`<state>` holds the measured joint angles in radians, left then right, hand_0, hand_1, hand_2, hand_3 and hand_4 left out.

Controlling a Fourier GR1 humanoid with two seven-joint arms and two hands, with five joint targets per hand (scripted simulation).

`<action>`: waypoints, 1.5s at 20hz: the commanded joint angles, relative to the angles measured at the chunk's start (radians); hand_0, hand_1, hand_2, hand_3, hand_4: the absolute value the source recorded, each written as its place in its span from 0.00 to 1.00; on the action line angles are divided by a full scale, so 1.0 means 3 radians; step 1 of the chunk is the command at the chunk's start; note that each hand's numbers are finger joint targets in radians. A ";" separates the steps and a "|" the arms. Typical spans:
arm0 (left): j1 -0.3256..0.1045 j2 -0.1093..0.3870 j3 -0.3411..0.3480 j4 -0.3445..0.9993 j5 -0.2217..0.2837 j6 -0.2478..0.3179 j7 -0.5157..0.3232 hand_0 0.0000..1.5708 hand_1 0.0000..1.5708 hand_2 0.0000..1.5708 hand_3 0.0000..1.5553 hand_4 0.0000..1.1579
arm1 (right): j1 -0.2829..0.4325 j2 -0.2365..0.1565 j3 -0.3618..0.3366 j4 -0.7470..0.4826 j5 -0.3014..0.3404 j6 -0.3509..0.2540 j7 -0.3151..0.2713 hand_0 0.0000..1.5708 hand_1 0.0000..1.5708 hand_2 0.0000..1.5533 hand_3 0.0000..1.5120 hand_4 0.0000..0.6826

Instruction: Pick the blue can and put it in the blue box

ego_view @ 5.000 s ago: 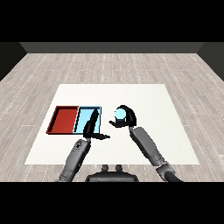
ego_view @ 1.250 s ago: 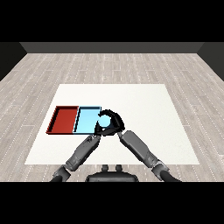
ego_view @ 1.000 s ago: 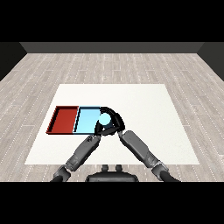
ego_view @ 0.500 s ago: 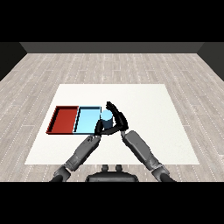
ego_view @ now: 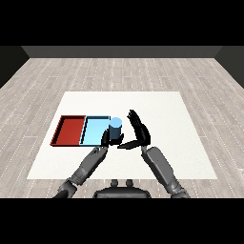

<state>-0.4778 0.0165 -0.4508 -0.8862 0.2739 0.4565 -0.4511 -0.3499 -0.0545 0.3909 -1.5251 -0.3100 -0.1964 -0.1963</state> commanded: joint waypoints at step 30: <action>-0.1108 0.0834 0.0955 0.2330 -0.0454 -0.0115 0.1091 1.00 1.00 0.98 0.91 0.83 | 0.0743 -0.0237 -0.0970 -0.0312 -0.0265 0.0187 -0.0241 0.00 0.00 0.00 0.00 0.00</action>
<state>-0.7449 0.2737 -0.1620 -0.3038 0.1694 0.3958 -0.1898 -0.0897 -0.1745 0.0896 -1.6751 -0.4054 -0.1025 -0.2660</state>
